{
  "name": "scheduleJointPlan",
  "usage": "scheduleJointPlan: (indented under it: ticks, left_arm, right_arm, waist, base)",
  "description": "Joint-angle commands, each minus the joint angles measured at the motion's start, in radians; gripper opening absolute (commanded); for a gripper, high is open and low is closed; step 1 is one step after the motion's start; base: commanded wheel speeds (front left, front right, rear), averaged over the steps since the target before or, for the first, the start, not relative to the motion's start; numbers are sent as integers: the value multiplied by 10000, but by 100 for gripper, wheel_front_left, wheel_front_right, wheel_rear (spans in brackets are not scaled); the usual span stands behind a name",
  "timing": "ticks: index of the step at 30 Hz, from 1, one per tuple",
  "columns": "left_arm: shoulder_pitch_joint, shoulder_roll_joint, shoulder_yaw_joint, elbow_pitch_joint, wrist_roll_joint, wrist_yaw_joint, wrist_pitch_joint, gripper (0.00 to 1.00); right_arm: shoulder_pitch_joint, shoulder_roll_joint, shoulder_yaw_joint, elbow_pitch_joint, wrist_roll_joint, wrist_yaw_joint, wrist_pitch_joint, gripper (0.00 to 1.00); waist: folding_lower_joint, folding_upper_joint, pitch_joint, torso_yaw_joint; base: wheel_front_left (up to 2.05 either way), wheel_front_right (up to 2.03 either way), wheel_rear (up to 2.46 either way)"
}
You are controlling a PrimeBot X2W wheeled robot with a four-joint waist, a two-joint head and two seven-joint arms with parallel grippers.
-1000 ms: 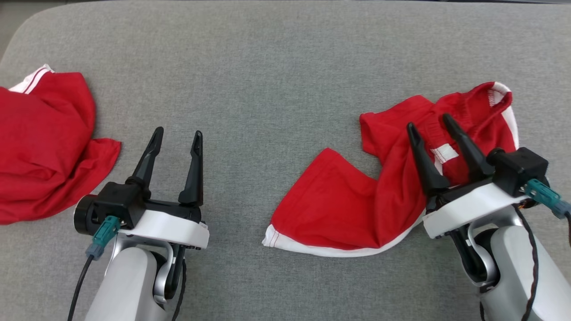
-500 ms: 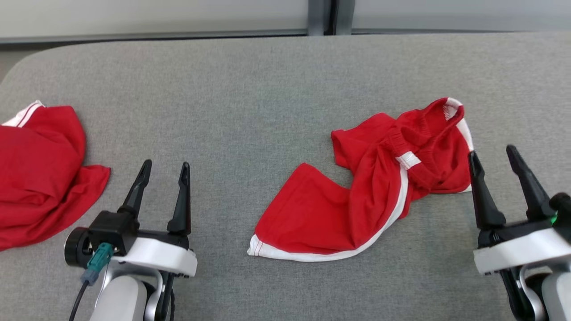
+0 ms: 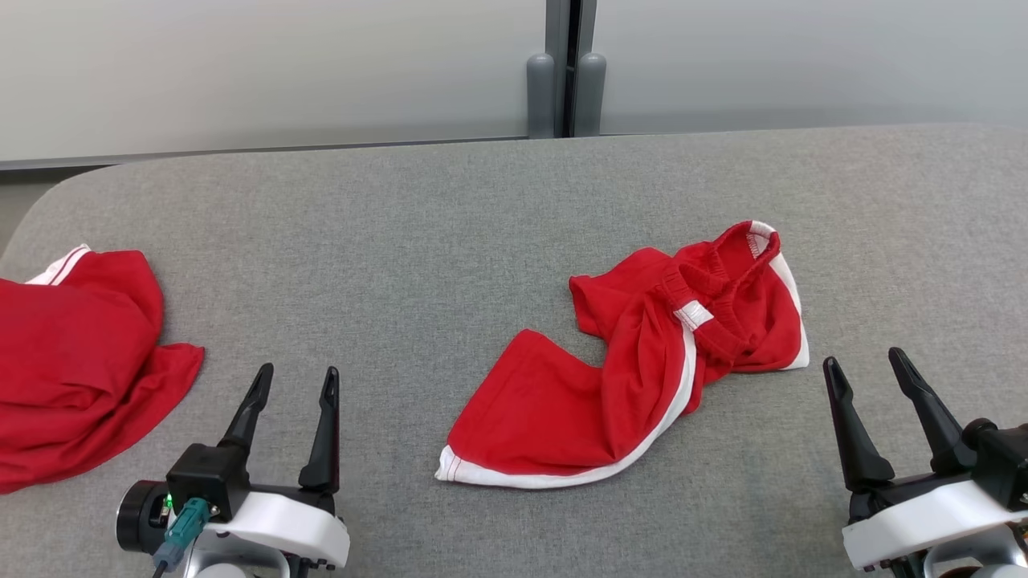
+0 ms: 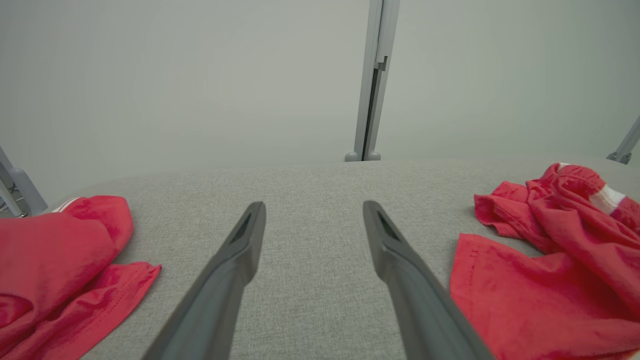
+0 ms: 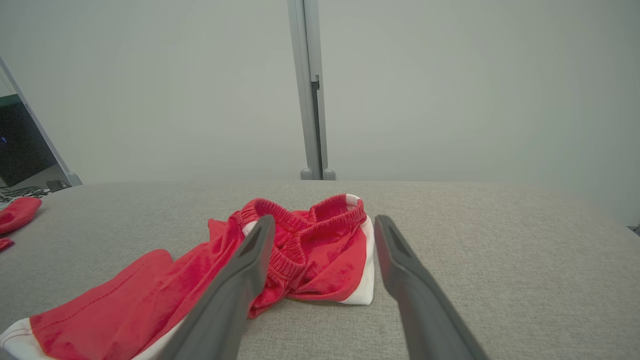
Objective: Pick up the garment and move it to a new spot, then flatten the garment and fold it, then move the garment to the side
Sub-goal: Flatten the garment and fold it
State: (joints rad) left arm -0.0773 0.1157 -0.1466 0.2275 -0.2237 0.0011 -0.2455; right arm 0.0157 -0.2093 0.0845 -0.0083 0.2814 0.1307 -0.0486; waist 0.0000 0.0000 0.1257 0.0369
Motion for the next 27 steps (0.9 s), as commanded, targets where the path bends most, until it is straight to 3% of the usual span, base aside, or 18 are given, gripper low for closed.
scheduleJointPlan:
  ticks: [1,12,27]
  left_arm:
    - [95,70,1,-45,-63,25,37,100]
    - [111,131,-204,-311,-47,46,229,100]
    - [373,-365,-2106,413,-679,-953,2086,97]
  right_arm:
    - [65,-11,1,-33,-40,1,41,100]
    - [8,60,-13,-166,-98,1,92,100]
    - [-90,228,209,69,-43,1,216,100]
  waist:
    - [0,0,-31,-5]
    - [0,0,-1,23]
    - [0,0,411,-94]
  base:
    - [0,0,0]
    - [0,0,0]
    - [0,0,0]
